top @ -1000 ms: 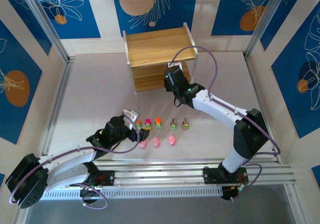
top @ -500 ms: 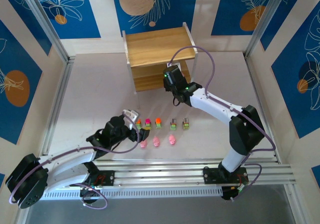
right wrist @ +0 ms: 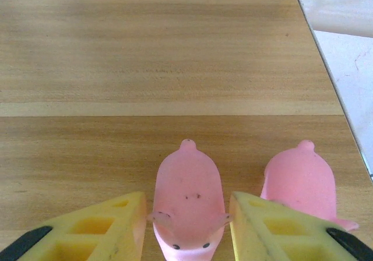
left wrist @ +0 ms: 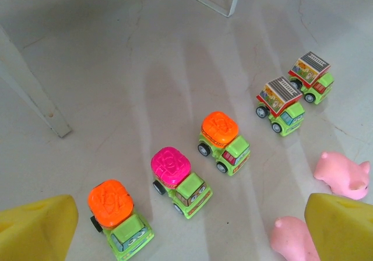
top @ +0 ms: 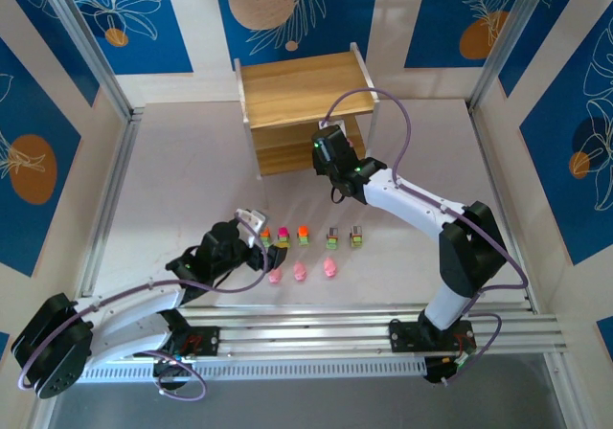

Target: Place and organize the plastic toys onto the shelf

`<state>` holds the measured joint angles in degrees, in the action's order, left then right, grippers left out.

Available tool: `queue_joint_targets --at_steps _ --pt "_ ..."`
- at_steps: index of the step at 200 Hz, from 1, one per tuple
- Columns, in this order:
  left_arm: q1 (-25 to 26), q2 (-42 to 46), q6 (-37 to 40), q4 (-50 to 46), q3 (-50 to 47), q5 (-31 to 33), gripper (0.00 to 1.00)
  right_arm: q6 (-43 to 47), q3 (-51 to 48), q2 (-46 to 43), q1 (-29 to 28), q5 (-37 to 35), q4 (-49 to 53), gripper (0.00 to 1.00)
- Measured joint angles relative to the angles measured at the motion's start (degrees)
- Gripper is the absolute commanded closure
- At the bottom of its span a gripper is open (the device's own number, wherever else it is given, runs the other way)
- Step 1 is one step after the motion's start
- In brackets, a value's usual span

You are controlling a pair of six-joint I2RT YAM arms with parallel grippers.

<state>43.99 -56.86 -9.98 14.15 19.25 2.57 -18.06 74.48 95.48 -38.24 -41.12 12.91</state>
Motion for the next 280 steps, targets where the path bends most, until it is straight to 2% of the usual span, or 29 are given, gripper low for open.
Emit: queue_joint_targets --at_steps 31,70,155,223,280 --pt "0.0 0.0 0.0 0.02 0.02 0.02 0.0 0.0 0.04 -0.02 -0.15 0.0 -0.04 0.56" --pt "0.0 0.0 0.0 0.0 0.02 0.02 0.0 0.02 0.09 -0.02 -0.15 0.04 -0.04 0.5" --pt "0.0 0.0 0.0 0.0 0.02 0.02 0.0 0.04 0.09 -0.35 -0.55 0.26 -0.07 0.46" --pt "0.0 0.0 0.0 0.0 0.02 0.0 0.0 0.0 -0.48 -2.71 -1.44 0.68 0.37 0.45" --pt "0.0 0.0 0.0 0.0 0.02 0.04 0.0 -0.02 -5.64 -7.45 -2.05 0.46 -0.11 0.45"
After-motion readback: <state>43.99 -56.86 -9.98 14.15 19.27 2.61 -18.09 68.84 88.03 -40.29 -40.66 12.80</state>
